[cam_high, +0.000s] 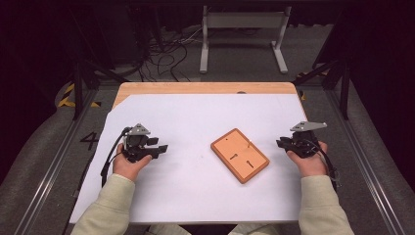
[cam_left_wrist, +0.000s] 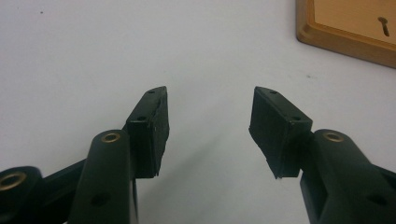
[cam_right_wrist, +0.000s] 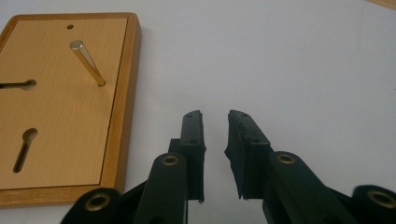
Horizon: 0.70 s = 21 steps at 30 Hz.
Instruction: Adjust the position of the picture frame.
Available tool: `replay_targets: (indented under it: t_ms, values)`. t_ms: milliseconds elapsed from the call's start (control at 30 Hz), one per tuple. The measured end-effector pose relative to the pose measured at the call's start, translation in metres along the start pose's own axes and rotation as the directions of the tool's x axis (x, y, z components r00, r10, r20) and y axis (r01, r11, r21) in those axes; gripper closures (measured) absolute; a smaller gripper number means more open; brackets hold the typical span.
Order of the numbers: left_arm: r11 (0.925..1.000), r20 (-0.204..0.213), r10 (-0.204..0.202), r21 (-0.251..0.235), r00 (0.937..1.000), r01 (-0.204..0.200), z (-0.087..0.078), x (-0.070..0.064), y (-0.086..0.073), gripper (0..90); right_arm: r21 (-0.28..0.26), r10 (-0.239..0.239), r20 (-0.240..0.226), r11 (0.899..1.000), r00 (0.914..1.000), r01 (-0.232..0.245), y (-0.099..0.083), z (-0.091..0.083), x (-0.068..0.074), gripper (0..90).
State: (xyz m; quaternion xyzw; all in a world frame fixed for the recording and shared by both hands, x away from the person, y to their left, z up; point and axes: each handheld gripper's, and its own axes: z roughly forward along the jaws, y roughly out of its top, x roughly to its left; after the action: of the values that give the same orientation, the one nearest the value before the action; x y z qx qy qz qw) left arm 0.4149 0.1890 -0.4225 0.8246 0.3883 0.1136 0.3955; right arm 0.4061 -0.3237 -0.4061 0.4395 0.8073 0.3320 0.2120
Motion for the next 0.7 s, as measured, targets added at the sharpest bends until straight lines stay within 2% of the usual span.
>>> replay_targets:
  t_ms: [100,300,500,600,700]
  values:
    - [1.0000,0.015,0.007,0.003,0.9999,-0.007,-0.001,-0.002,0.001,47.6,0.008,-0.016,-0.025,1.000,0.9996,0.017,0.001,0.000,0.002,79.8]
    - [1.0000,0.015,0.005,0.006,0.9999,-0.005,-0.002,-0.002,0.001,44.9,0.010,-0.044,-0.065,0.999,0.9969,0.045,0.004,0.001,0.006,85.6]
    - [0.9998,0.021,0.008,0.020,0.9998,-0.008,-0.003,-0.005,0.002,43.2,0.020,-0.060,-0.076,0.998,0.9953,0.062,0.006,-0.002,0.010,90.0]
    - [0.9997,0.022,0.014,0.021,0.9997,-0.014,-0.004,-0.006,0.003,42.7,0.038,-0.076,-0.074,0.996,0.9943,0.079,0.007,-0.002,0.011,90.0]
    - [0.9994,0.026,0.022,0.027,0.9994,-0.023,-0.004,-0.007,0.003,42.6,0.070,-0.069,-0.090,0.995,0.9936,0.075,0.009,-0.002,0.012,90.0]
